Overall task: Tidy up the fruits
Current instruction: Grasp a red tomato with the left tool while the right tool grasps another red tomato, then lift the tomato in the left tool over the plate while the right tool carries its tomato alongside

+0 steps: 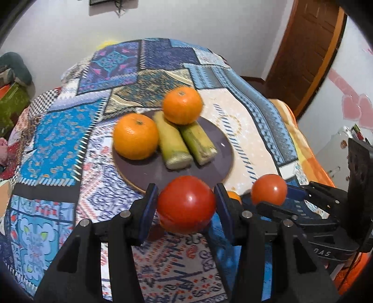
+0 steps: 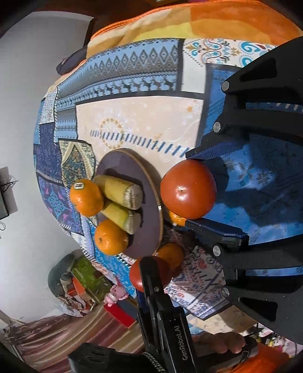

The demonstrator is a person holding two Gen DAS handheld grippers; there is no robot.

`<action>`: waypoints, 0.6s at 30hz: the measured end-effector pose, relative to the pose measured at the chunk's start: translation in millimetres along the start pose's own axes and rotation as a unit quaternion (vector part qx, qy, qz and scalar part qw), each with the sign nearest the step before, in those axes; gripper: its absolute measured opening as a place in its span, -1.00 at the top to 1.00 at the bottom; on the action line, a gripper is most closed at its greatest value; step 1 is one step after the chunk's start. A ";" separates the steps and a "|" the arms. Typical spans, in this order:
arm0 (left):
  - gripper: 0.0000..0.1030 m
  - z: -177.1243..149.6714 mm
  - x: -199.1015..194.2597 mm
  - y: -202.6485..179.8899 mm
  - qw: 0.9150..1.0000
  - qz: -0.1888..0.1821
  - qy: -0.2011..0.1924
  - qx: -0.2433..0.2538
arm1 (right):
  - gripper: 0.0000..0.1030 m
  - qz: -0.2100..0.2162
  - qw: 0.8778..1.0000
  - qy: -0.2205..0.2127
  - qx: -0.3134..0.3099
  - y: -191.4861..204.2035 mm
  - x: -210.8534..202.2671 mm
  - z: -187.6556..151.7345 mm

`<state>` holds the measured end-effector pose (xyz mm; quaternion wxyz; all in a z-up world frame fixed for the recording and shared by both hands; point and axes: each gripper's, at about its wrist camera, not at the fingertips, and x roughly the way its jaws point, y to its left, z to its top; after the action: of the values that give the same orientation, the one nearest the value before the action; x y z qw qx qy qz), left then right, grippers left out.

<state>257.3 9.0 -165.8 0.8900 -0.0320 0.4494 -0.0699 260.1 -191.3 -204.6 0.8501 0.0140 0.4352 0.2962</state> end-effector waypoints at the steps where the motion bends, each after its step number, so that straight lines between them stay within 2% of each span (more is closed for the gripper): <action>1: 0.04 1.8 -0.3 3.1 1.000 0.002 -0.001 -0.004 | 0.09 0.001 1.000 -0.001 0.000 0.8 0.6 2.2; 10: 0.04 16.5 10.5 26.1 0.999 0.022 -0.005 -0.022 | 0.09 0.002 1.000 -0.016 -0.020 10.7 11.1 33.4; 18: 0.04 24.9 30.0 37.5 0.999 0.023 0.007 -0.033 | 0.09 0.005 0.999 -0.013 -0.031 16.1 32.4 60.0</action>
<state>298.5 41.3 -179.3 0.8868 -0.0507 0.4580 -0.0347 311.6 -147.2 -186.6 0.8544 -0.0065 0.4142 0.3138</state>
